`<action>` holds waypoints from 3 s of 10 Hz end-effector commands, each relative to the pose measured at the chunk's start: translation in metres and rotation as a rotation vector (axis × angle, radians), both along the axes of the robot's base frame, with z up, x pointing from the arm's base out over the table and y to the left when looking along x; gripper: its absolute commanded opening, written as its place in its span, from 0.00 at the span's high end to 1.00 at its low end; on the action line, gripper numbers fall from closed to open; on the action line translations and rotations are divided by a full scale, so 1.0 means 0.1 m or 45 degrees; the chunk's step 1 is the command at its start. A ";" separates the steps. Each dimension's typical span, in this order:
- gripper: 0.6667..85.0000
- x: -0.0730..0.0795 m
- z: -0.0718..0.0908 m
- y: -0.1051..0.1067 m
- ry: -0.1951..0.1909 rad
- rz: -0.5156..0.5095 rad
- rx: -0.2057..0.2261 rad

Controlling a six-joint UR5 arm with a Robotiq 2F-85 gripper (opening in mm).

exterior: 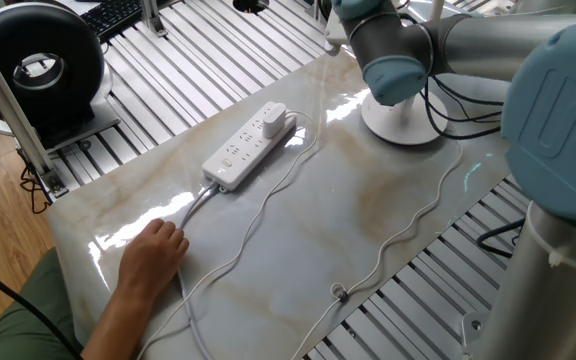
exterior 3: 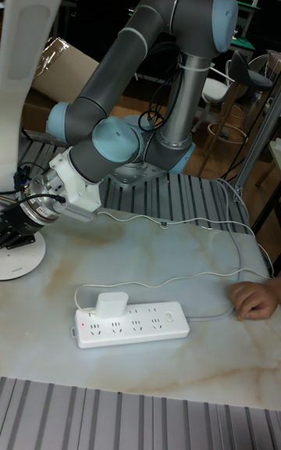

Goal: Plug in the power cord of the desk lamp, turn on the socket, and light up the desk lamp

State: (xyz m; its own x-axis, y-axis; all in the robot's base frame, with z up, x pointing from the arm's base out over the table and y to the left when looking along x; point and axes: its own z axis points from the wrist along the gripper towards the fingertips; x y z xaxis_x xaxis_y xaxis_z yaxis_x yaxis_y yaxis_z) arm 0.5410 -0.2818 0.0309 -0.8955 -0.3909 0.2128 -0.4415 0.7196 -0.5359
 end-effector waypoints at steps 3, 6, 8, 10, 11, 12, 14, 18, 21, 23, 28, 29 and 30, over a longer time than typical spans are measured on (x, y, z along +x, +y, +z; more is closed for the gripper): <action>1.00 -0.03 -0.01 0.03 -0.002 -0.017 -0.016; 1.00 0.05 0.03 0.06 -0.015 -0.006 -0.022; 1.00 0.17 -0.03 0.12 -0.061 0.020 0.010; 1.00 0.23 -0.05 0.15 -0.078 0.036 0.025; 1.00 0.23 -0.05 0.14 -0.079 0.039 0.023; 1.00 0.23 -0.06 0.13 -0.081 0.043 0.021; 1.00 0.26 -0.13 0.09 -0.097 0.057 0.021; 1.00 0.06 -0.10 0.41 -0.067 -0.059 0.006; 1.00 0.04 -0.15 0.45 -0.055 -0.059 0.064; 1.00 -0.03 -0.19 0.54 -0.041 -0.096 0.111; 1.00 -0.22 -0.15 0.85 0.032 -0.217 0.202; 1.00 -0.23 -0.15 0.89 0.036 -0.228 0.215; 1.00 -0.25 -0.15 0.93 0.043 -0.238 0.226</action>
State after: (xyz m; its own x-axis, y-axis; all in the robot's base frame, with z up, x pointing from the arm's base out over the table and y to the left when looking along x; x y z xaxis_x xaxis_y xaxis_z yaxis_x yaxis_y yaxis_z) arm 0.5237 -0.2022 0.0151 -0.9409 -0.2861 0.1811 -0.3370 0.8426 -0.4200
